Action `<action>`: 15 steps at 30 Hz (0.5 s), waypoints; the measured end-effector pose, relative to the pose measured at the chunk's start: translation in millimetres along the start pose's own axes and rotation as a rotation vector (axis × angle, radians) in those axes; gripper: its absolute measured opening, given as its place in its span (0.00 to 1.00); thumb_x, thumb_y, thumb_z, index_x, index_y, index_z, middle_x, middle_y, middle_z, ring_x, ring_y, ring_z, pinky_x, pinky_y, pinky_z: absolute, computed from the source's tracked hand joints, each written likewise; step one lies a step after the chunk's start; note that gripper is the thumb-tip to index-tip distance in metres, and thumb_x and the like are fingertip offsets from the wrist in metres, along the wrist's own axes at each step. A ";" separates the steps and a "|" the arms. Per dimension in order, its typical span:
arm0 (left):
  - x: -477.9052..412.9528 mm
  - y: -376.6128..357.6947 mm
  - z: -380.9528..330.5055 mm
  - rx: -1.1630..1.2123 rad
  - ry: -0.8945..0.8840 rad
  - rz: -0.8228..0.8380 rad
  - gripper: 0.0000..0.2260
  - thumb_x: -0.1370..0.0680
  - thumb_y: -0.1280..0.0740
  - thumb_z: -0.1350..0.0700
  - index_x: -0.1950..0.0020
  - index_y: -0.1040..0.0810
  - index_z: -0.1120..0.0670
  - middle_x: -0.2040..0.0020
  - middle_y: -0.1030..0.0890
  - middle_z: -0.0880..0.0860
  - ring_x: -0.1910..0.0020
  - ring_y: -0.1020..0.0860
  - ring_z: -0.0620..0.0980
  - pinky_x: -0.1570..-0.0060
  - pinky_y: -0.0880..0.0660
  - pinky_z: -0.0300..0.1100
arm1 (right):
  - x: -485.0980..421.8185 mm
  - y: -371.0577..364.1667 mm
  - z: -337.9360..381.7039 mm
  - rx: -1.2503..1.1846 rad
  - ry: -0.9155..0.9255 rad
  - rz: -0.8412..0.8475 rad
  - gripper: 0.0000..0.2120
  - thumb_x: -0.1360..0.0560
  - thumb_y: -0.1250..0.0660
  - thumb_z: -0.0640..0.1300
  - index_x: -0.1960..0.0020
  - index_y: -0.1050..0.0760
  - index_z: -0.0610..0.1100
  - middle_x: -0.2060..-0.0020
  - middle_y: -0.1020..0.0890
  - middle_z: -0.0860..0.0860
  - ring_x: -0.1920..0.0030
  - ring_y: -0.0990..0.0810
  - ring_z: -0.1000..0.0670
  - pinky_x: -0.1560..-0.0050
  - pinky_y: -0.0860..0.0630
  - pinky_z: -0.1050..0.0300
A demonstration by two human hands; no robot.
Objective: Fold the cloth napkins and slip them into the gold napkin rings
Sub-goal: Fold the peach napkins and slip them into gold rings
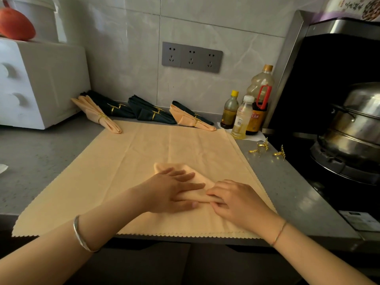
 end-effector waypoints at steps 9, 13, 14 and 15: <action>10.1 19.5 32.8 0.076 0.032 -0.194 0.34 0.35 0.47 0.26 0.37 0.23 0.43 0.44 0.19 0.45 0.46 0.22 0.46 0.46 0.26 0.43 | -2.2 -5.3 -17.6 -0.292 -0.302 -0.048 0.08 0.25 0.33 0.47 0.48 0.19 0.53 0.57 0.18 0.61 0.58 0.22 0.60 0.57 0.26 0.67; -3.0 28.6 53.7 0.358 0.183 -0.333 0.38 0.38 0.43 0.22 0.60 0.21 0.57 0.69 0.26 0.51 0.71 0.33 0.46 0.69 0.37 0.40 | -9.1 -13.3 -34.6 -0.597 -0.471 0.012 0.05 0.27 0.30 0.47 0.52 0.19 0.51 0.59 0.17 0.57 0.58 0.20 0.57 0.57 0.27 0.69; -8.5 29.7 56.1 0.399 0.204 -0.345 0.37 0.37 0.40 0.24 0.63 0.24 0.60 0.71 0.30 0.52 0.72 0.35 0.46 0.70 0.39 0.41 | -11.7 -14.7 -36.8 -0.669 -0.506 0.021 0.03 0.28 0.29 0.47 0.54 0.19 0.50 0.60 0.17 0.56 0.57 0.19 0.56 0.57 0.27 0.68; -14.3 29.7 58.0 0.423 0.221 -0.339 0.36 0.35 0.38 0.25 0.65 0.27 0.61 0.71 0.33 0.52 0.72 0.37 0.46 0.69 0.40 0.43 | -14.0 -15.1 -38.4 -0.720 -0.536 0.024 0.03 0.29 0.28 0.47 0.56 0.19 0.51 0.60 0.17 0.55 0.58 0.19 0.55 0.56 0.26 0.67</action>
Point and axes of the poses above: each hand's wrist, its own x-axis away from the middle knuckle, its own y-axis out of the back of the hand, z = x × y, the point moved 4 cm from there along -x, towards the middle knuckle
